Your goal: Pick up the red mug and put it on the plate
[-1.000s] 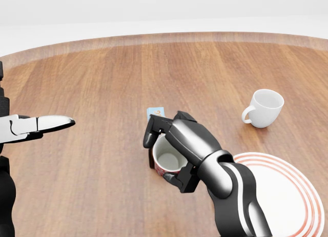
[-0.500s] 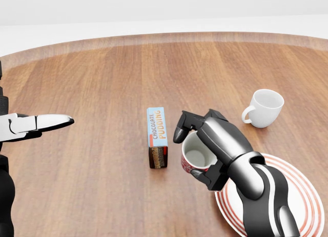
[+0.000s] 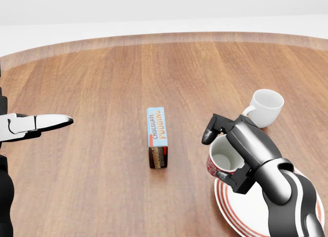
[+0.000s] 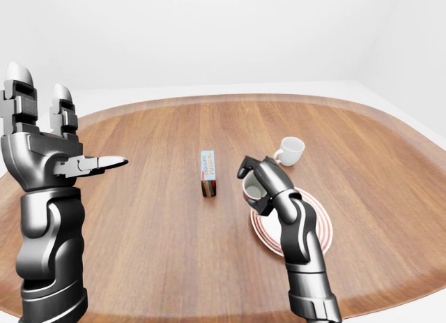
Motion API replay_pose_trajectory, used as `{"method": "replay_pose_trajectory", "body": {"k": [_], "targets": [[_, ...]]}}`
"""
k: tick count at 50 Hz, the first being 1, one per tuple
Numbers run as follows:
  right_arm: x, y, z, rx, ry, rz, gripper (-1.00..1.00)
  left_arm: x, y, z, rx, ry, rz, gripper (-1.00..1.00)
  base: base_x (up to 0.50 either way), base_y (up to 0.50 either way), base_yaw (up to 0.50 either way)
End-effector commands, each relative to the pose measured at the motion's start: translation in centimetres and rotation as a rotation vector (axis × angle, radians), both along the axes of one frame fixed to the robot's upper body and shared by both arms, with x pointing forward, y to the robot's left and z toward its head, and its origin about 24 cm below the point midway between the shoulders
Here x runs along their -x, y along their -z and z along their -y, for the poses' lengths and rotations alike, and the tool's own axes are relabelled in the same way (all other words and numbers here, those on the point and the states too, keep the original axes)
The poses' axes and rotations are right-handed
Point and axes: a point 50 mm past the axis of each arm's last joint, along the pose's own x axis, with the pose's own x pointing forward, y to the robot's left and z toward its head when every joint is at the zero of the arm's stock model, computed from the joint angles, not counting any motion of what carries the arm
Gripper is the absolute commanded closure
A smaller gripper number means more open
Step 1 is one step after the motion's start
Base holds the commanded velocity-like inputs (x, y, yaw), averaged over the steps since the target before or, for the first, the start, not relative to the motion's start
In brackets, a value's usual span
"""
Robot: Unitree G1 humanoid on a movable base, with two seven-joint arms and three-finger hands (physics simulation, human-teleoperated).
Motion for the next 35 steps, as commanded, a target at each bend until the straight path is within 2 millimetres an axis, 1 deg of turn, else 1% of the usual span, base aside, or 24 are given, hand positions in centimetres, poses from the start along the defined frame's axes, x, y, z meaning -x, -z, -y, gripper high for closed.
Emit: {"method": "replay_pose_trajectory", "body": {"k": [1,6,18,21,24,26,29,32,33,35], "targets": [[0.2,0.7,2.2,-0.032,0.068,-0.015,1.0,0.1,0.0,0.0,-0.001,0.0,0.002,-1.0,0.0,0.0,0.0],[0.2,1.4,3.2,-0.039,0.106,-0.036,1.0,0.1,0.0,0.0,-0.003,-0.002,0.002,-1.0,0.0,0.0,0.0],[0.4,1.8,5.0,-0.019,0.155,-0.061,1.0,0.1,0.1,-0.1,-0.004,-0.003,-0.003,-1.0,0.0,0.0,0.0],[0.3,2.3,5.7,-0.022,0.18,-0.077,1.0,0.0,0.1,-0.1,-0.003,-0.005,-0.006,-1.0,0.0,0.0,0.0],[0.3,2.3,5.7,-0.022,0.18,-0.078,1.0,0.0,0.1,-0.1,-0.003,-0.005,-0.006,-1.0,0.0,0.0,0.0],[0.2,3.0,6.7,-0.024,0.218,-0.101,1.0,0.0,0.1,0.0,-0.003,-0.003,-0.004,-1.0,0.0,0.0,0.0],[0.1,3.3,7.2,-0.027,0.239,-0.107,1.0,0.1,0.1,0.0,-0.002,-0.003,-0.003,-1.0,0.0,0.0,0.0],[0.1,3.3,7.2,-0.027,0.239,-0.107,1.0,0.1,0.1,0.0,-0.002,-0.003,-0.003,-1.0,0.0,0.0,0.0],[0.1,3.5,7.7,-0.025,0.257,-0.115,1.0,0.1,0.1,0.0,-0.003,-0.003,-0.002,-1.0,0.0,0.0,0.0],[0.1,3.7,8.0,-0.026,0.266,-0.122,1.0,0.1,0.1,-0.1,-0.002,-0.004,-0.003,-1.0,0.0,0.0,0.0]]}}
